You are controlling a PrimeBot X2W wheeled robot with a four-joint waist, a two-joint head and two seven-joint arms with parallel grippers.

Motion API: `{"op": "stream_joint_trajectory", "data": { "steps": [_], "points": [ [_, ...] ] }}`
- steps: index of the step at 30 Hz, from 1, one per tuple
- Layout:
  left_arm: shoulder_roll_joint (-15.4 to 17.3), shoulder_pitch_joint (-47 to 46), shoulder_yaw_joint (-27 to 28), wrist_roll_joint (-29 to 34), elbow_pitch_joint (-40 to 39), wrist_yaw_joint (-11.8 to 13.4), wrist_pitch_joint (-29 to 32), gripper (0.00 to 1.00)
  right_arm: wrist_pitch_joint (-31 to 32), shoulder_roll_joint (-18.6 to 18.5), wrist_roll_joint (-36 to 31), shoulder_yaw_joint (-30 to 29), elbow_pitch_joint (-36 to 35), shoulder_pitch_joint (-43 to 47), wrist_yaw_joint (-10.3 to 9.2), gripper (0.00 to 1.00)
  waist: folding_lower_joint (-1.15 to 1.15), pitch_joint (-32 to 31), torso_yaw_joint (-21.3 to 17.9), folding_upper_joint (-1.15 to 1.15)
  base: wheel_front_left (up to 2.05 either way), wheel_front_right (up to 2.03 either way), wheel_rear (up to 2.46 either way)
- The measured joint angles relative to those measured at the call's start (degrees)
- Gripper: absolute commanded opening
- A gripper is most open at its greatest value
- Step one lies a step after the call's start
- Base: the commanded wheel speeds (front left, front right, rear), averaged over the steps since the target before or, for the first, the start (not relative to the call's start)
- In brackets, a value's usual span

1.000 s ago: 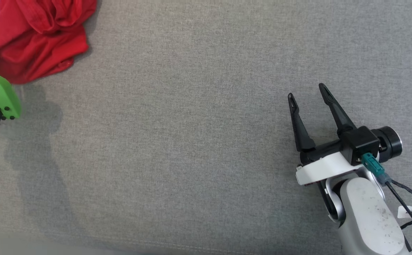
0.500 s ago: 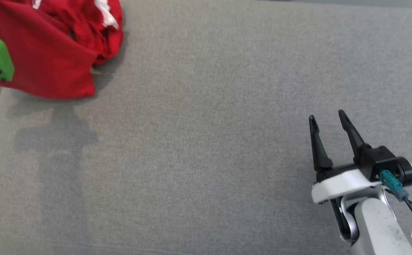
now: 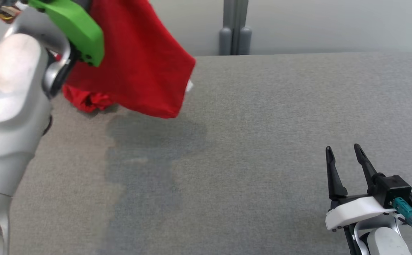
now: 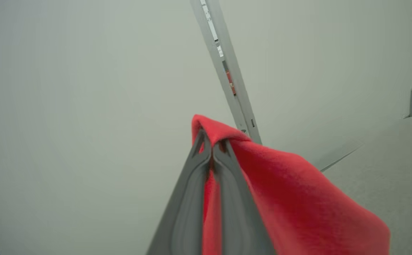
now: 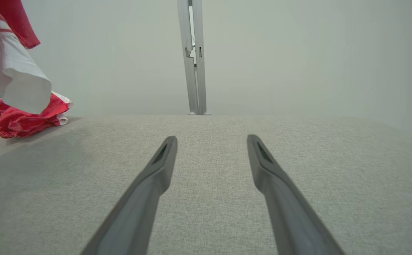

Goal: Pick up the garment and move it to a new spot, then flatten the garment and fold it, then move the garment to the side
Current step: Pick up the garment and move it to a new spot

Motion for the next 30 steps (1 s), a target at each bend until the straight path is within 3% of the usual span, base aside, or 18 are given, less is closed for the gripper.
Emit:
{"op": "stream_joint_trajectory", "data": {
  "steps": [6,11,22,23,24,25,26,27,30],
  "points": [
    [-3.35,1.15,-5.8,-5.63,-7.67,0.0,0.55,0.0,0.0,0.0,0.0,-0.3,-0.26,0.62,0.0,1.0,0.0,-1.06,-5.59,0.0,0.0,0.0,0.0],
    [-4.66,3.94,-9.29,-8.16,-8.73,-0.01,0.57,0.0,0.0,-0.01,0.76,0.76,-0.77,-0.71,-0.01,1.0,0.0,-0.3,-10.08,0.0,0.0,0.0,0.0],
    [-10.01,10.42,-12.27,-9.67,7.42,0.32,-4.14,0.0,0.0,-0.04,2.97,3.46,-0.87,-3.96,0.0,1.0,0.0,6.75,-16.53,0.0,0.0,0.0,0.0],
    [-10.87,10.86,-12.06,-10.14,9.12,0.38,-5.01,0.26,0.0,-0.05,3.02,3.65,-0.85,-4.13,0.0,1.0,0.0,7.42,-16.97,0.0,0.0,0.0,0.0],
    [-11.77,11.29,-11.91,-10.39,10.85,0.68,-6.09,0.43,0.0,-0.04,3.04,3.99,-0.79,-4.23,0.0,1.0,0.0,8.06,-17.37,0.0,0.0,0.0,0.0],
    [-12.37,11.6,-11.7,-10.54,12.06,0.91,-7.06,0.89,0.0,-0.04,3.05,4.28,-0.75,-4.29,0.0,1.0,0.0,8.52,-17.65,0.0,0.0,0.0,0.0],
    [-13.24,11.86,-11.52,-10.6,13.54,1.08,-7.93,0.89,0.0,-0.03,3.13,4.53,-0.7,-4.37,0.0,1.0,0.0,9.07,-17.94,0.0,0.0,0.0,0.0],
    [-14.05,12.07,-11.39,-10.83,14.9,1.18,-8.59,1.0,0.0,-0.01,3.13,4.71,-0.69,-4.53,0.0,1.0,0.0,9.57,-18.16,0.0,0.0,0.0,0.0],
    [-15.39,12.27,-10.89,-10.93,17.61,1.33,-10.59,1.0,0.0,-0.02,3.23,4.79,-0.73,-5.05,0.0,1.0,0.0,10.53,-18.22,0.0,0.0,0.0,0.0]
  ]
}}
